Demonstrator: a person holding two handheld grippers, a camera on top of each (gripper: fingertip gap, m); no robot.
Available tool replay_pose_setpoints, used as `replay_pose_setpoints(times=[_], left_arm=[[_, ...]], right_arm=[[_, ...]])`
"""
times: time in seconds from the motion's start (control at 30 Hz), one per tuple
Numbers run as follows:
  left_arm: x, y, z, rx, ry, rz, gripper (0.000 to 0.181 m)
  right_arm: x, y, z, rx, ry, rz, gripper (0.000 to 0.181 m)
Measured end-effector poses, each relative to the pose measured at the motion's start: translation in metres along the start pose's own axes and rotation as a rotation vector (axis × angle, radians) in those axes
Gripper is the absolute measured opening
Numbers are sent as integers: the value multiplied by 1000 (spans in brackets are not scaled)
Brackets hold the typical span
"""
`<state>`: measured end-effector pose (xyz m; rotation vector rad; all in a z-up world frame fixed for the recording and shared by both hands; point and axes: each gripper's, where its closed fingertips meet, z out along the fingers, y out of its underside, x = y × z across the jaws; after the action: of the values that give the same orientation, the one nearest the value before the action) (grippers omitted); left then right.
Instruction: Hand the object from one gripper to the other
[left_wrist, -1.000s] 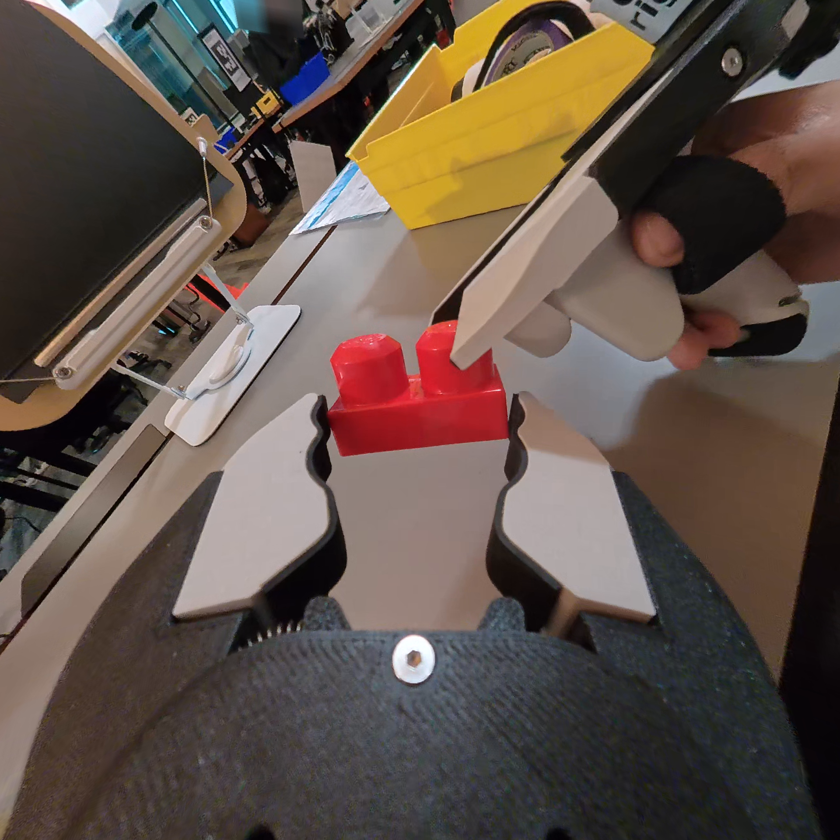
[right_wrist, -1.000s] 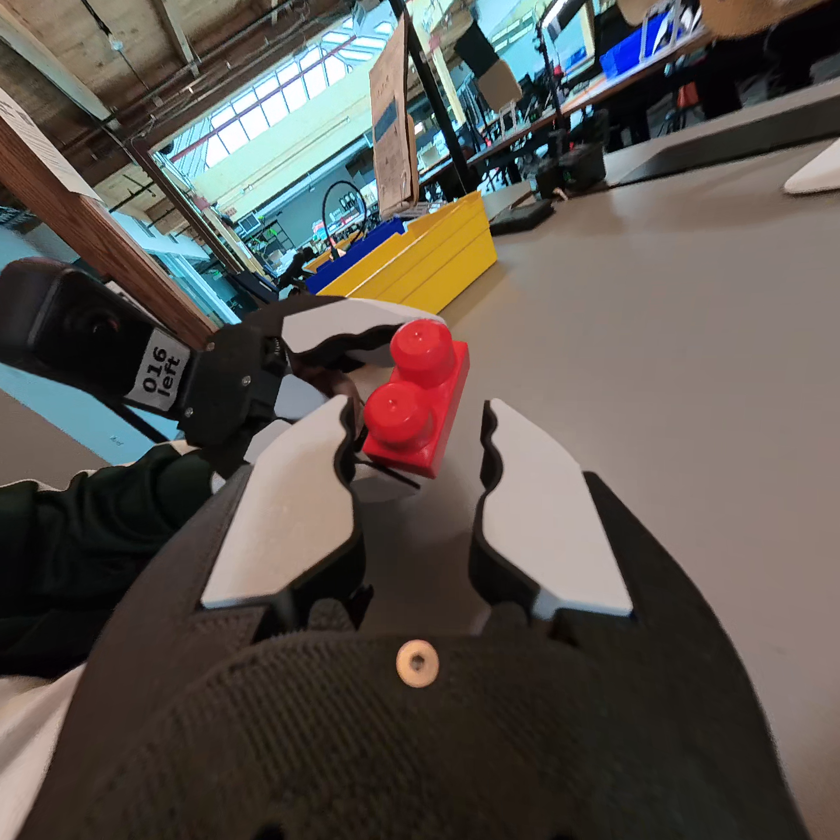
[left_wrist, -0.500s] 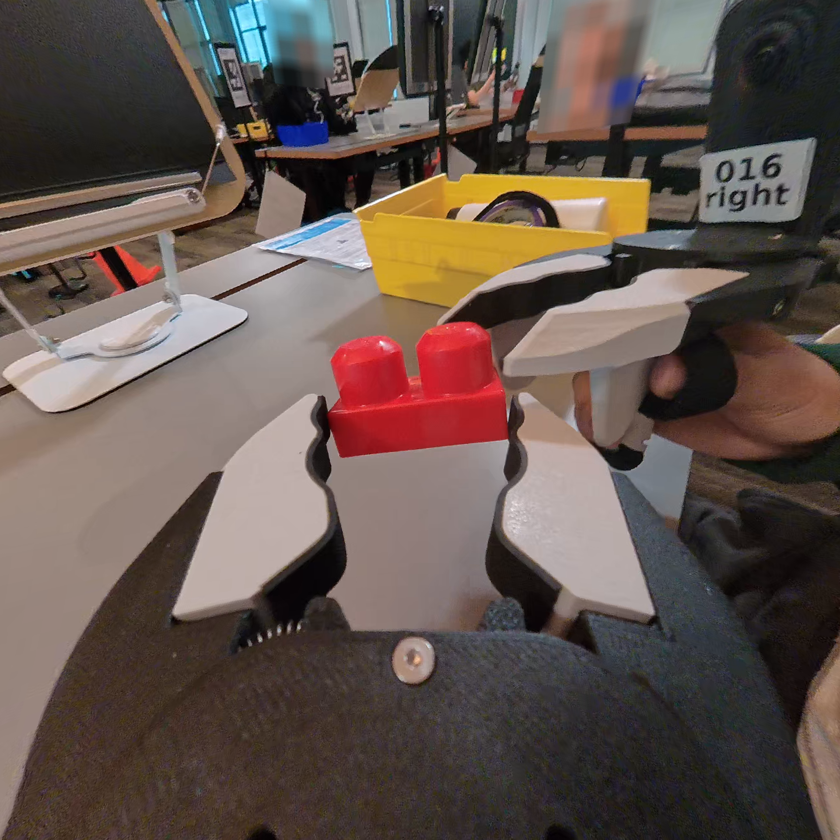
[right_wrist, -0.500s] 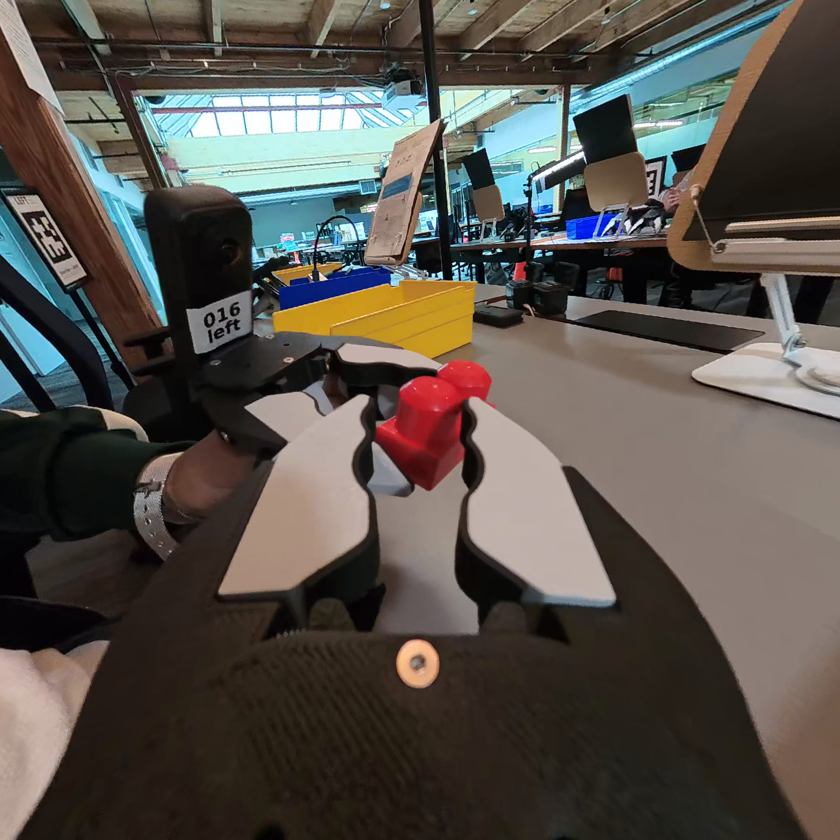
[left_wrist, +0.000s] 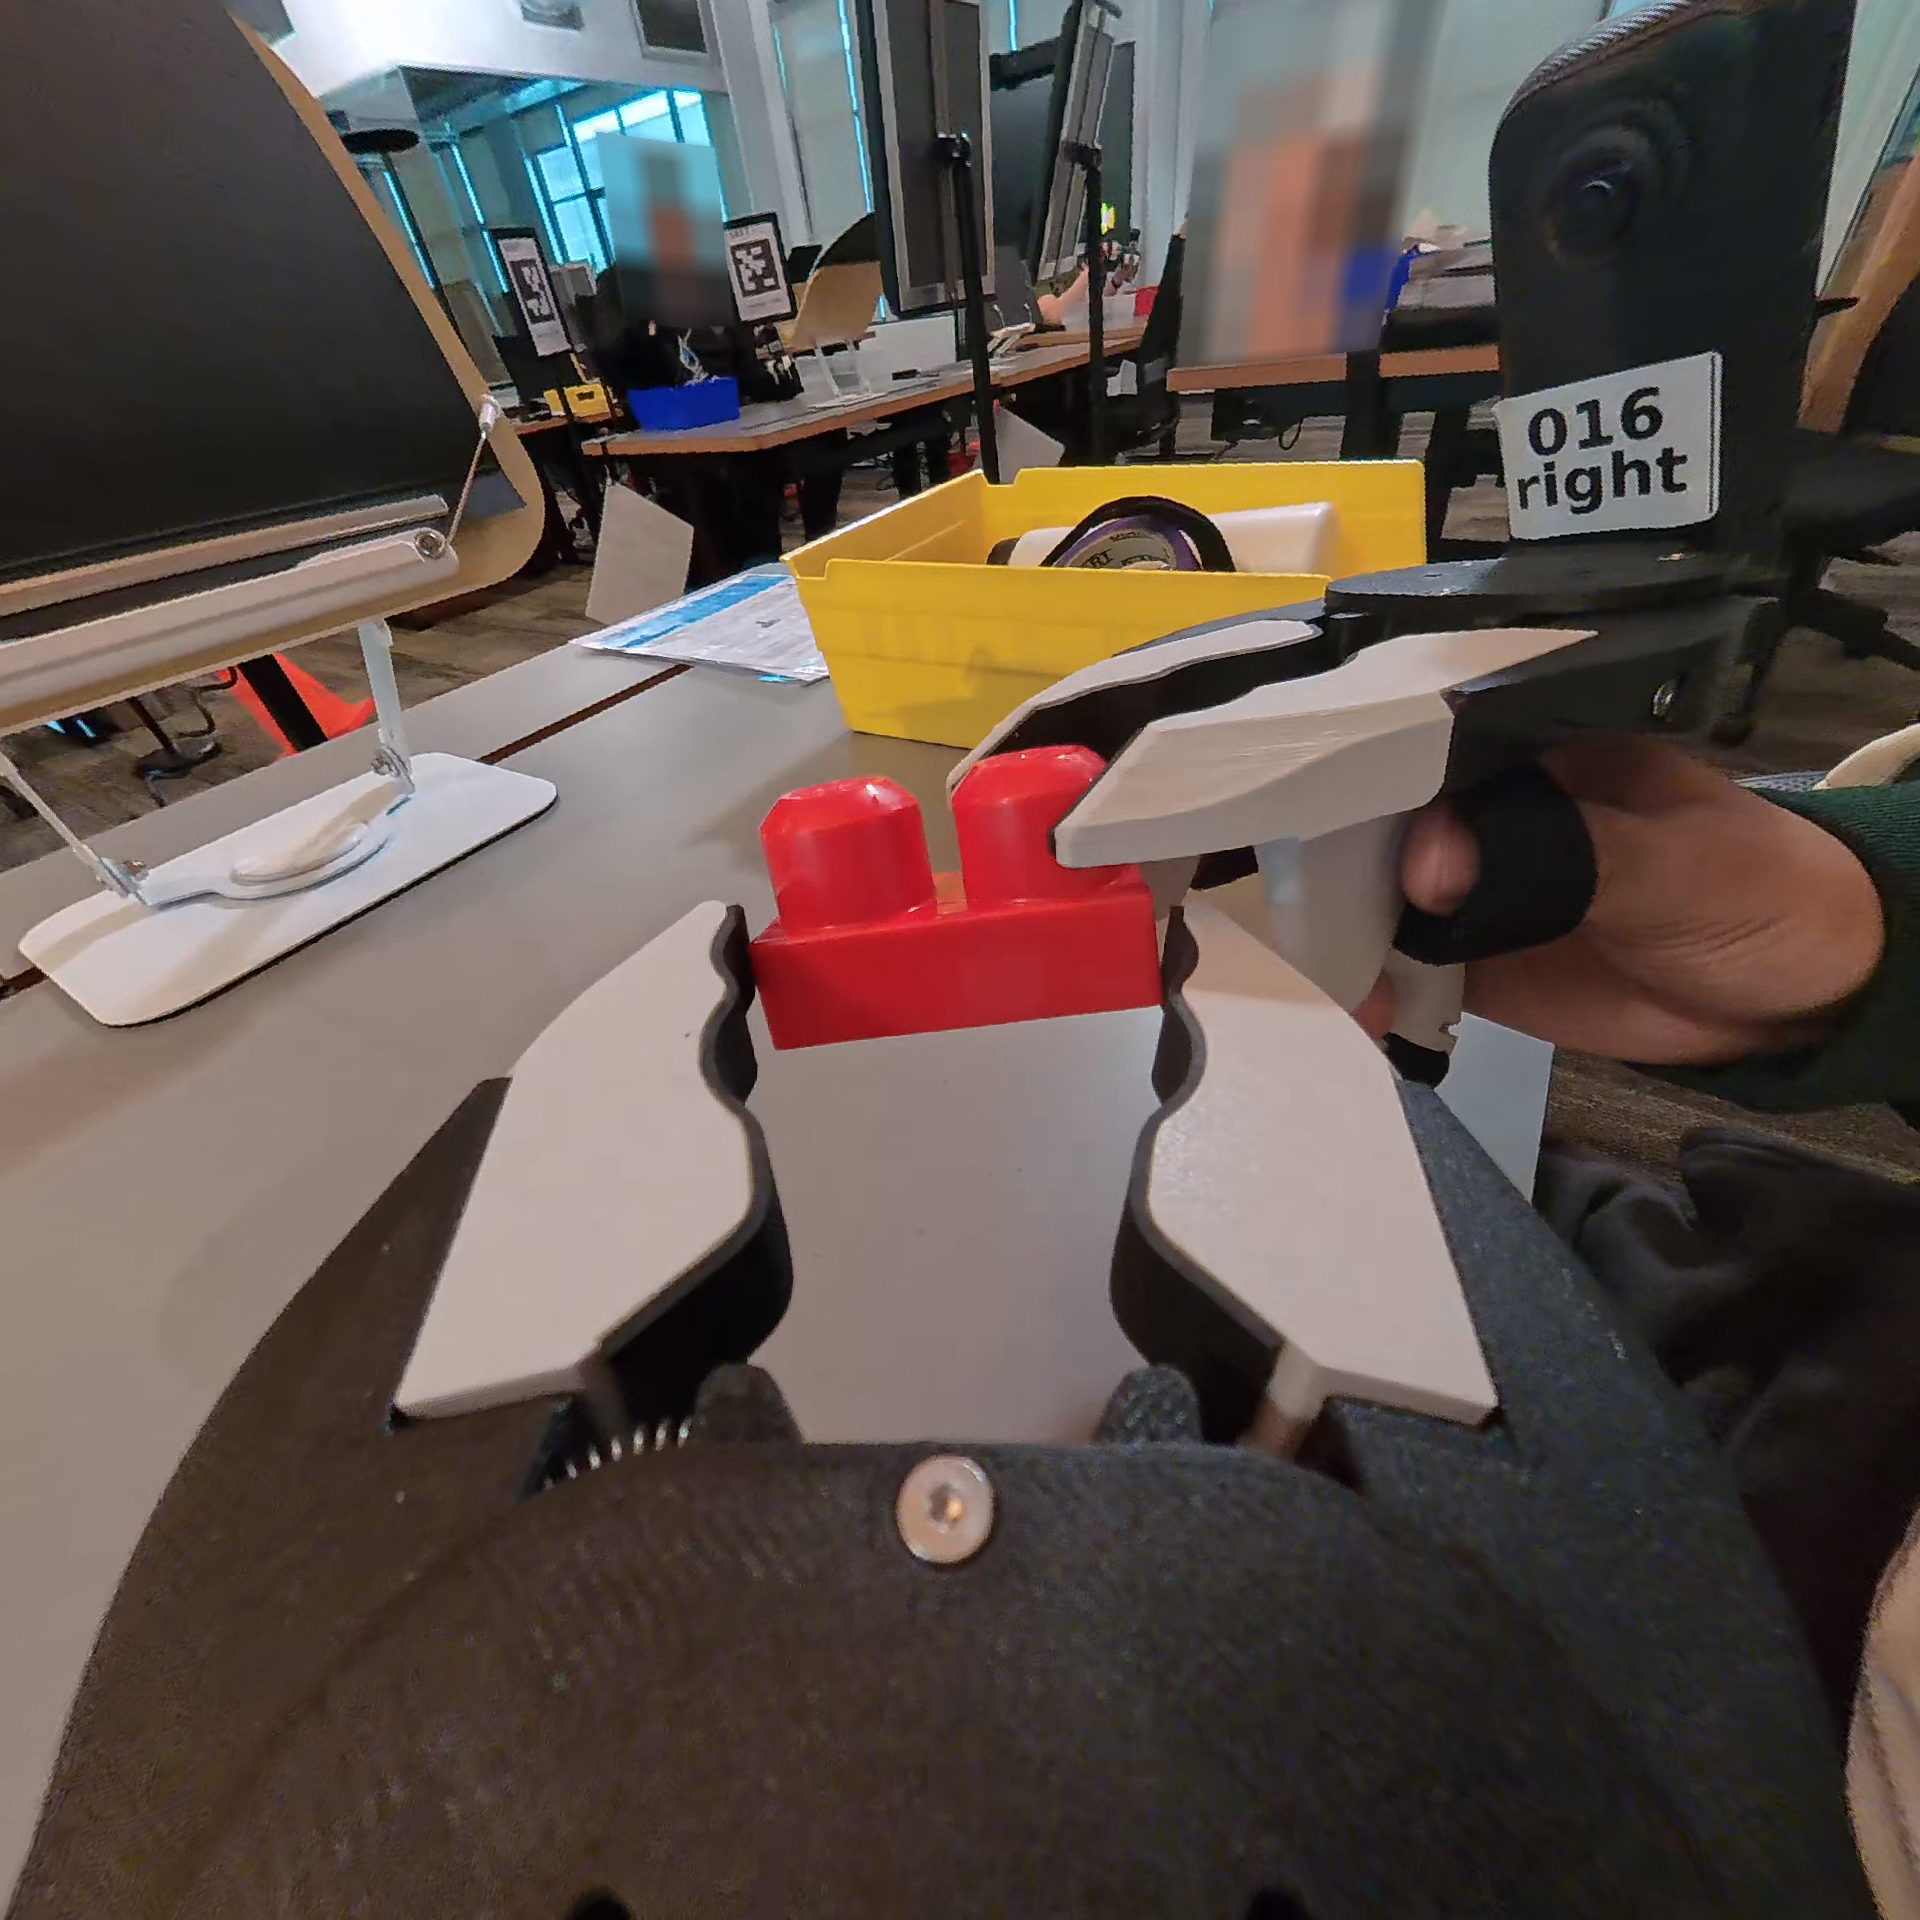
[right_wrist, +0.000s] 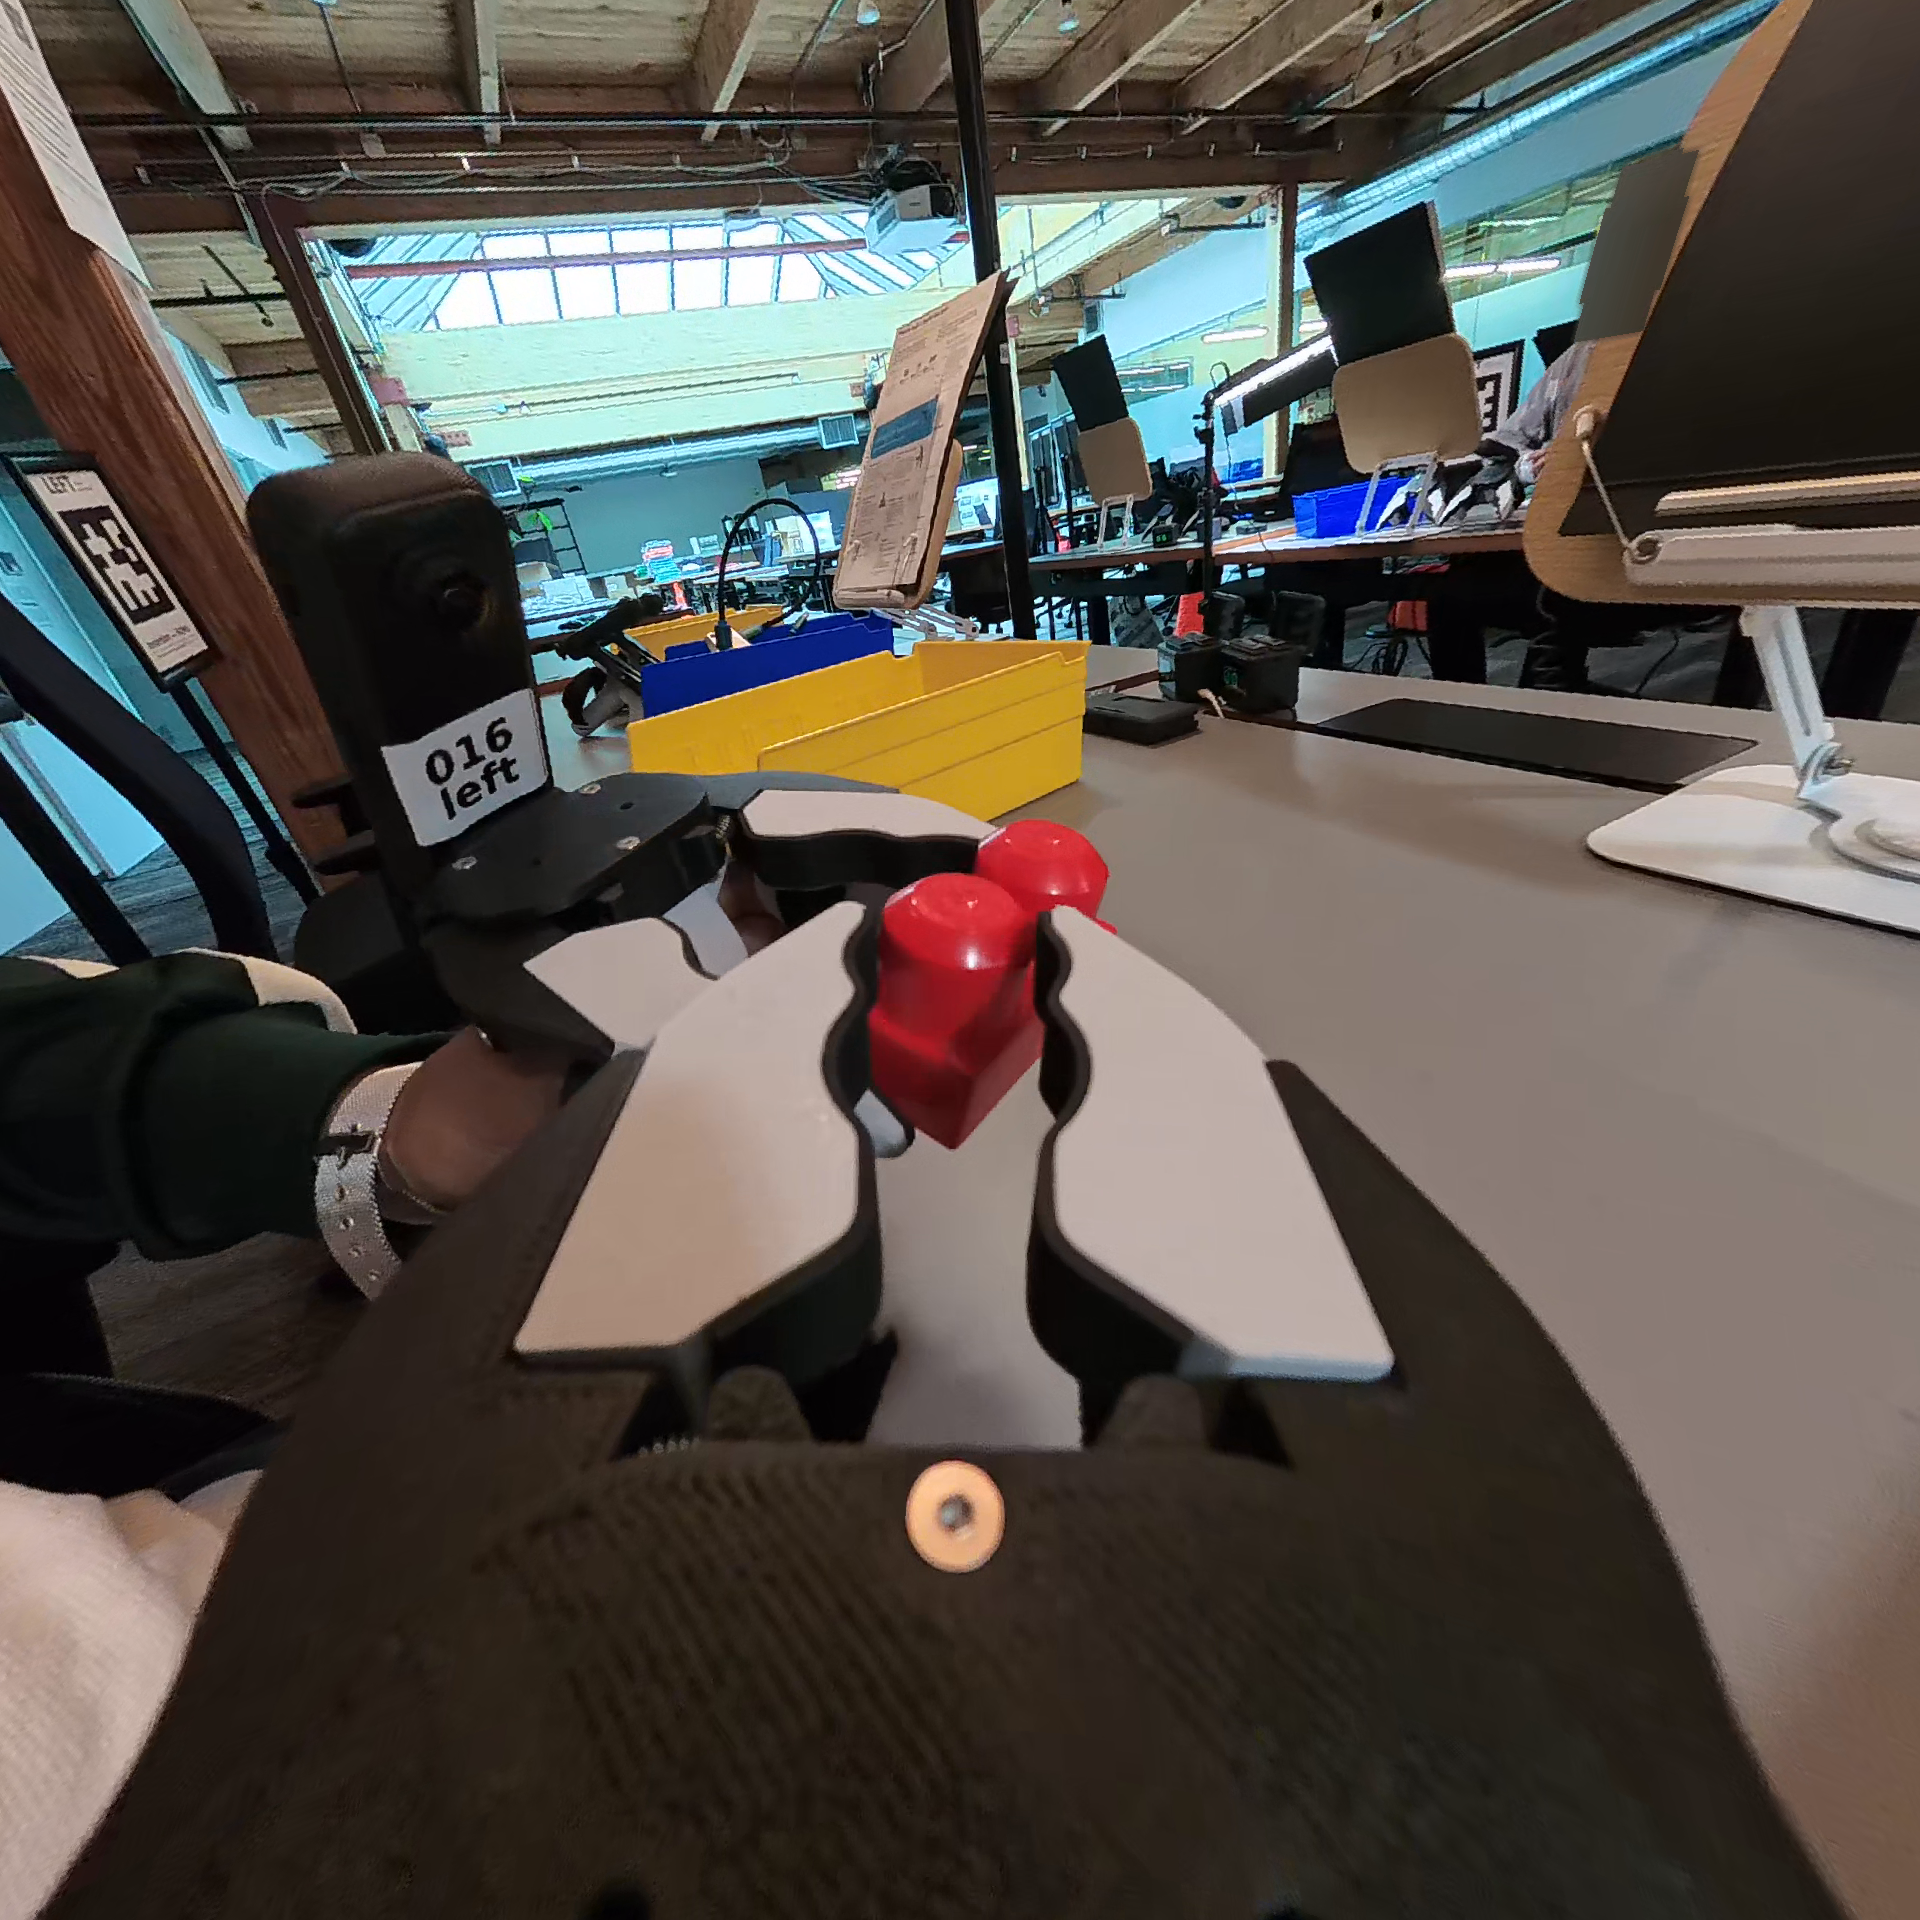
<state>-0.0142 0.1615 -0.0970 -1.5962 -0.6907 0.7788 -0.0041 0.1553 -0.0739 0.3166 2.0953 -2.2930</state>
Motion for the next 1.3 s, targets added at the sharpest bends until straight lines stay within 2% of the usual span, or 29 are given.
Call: replay_pose_setpoints(times=[0.2, 0.27, 0.33, 0.4, 0.5, 0.57, 0.63, 0.7, 0.77, 0.9, 1.0, 1.23, 1.27, 1.3], left_arm=[[4, -2, -1, 28, 39, 21, 75], [2, -5, -3, 39, 51, 13, 81], [1, -10, -6, 69, 79, -4, 85], [3, -14, -10, 103, 140, -34, 84], [10, -16, -14, 131, 293, -138, 73], [19, -19, -21, 142, 461, -274, 48], [22, -31, -30, 191, 622, -476, 48], [20, -37, -36, 220, 719, -609, 46], [20, -34, -37, 196, 730, -604, 47], [28, -19, -31, 104, 685, -450, 53], [33, -15, -31, 86, 697, -410, 32], [27, -15, -30, 79, 659, -416, 28], [23, -14, -29, 77, 626, -403, 29], [20, -15, -28, 87, 599, -395, 29]], right_arm=[[2, -5, -4, 3, -40, -2, 28], [6, -9, -8, 7, -65, -18, 28], [7, -14, -13, 19, -126, -28, 28], [0, -17, -18, 30, -249, 0, 28], [-13, -11, -22, -12, -411, 84, 29], [-21, -10, -22, -23, -465, 124, 29], [-28, -9, -21, -34, -492, 122, 29], [-33, -4, -20, -64, -500, 97, 29], [-36, -2, -18, -72, -502, 87, 29], [-38, -4, -19, -63, -513, 106, 28], [-37, -5, -20, -58, -516, 116, 28], [-27, -3, -16, -32, -460, 120, 29], [-19, -4, -14, -13, -415, 120, 39], [-10, -6, -12, 13, -359, 125, 58]])
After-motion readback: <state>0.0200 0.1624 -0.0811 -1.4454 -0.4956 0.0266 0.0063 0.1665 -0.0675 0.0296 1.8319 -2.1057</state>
